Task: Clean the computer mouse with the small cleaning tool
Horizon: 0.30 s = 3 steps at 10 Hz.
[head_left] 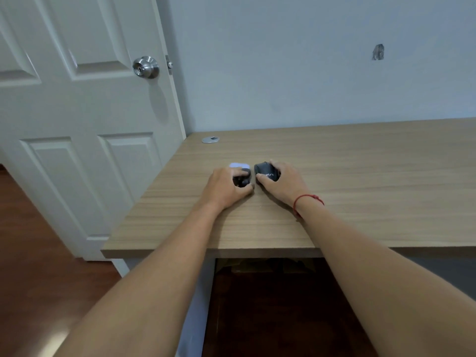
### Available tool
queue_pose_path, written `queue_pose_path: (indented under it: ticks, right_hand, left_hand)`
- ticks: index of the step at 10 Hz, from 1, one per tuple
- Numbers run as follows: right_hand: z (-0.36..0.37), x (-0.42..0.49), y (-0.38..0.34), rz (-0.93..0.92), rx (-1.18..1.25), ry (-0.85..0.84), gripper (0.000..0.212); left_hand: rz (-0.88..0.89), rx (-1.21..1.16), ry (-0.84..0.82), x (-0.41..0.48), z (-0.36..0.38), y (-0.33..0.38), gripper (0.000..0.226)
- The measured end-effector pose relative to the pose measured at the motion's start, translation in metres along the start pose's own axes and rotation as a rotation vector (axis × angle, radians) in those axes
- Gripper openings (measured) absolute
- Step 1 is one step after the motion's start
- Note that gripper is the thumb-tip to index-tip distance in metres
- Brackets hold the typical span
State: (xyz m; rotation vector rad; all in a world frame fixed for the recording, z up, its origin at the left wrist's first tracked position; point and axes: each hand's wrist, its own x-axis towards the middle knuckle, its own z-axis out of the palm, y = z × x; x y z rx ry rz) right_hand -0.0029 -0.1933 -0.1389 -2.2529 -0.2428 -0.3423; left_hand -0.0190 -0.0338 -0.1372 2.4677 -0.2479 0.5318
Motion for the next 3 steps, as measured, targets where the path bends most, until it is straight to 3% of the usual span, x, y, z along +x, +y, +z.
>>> queue_pose_path:
  ticks: [1,3]
  right_hand:
    - [0.002,0.001,0.002,0.034,-0.007,-0.02,0.067]
    - [-0.012,-0.026,0.001,0.124,-0.031,-0.035,0.042]
  left_hand:
    - [-0.015,-0.012,0.011,-0.002,-0.002,0.001,0.041]
    - [-0.087,-0.029,0.116,-0.025,-0.01,0.015,0.051]
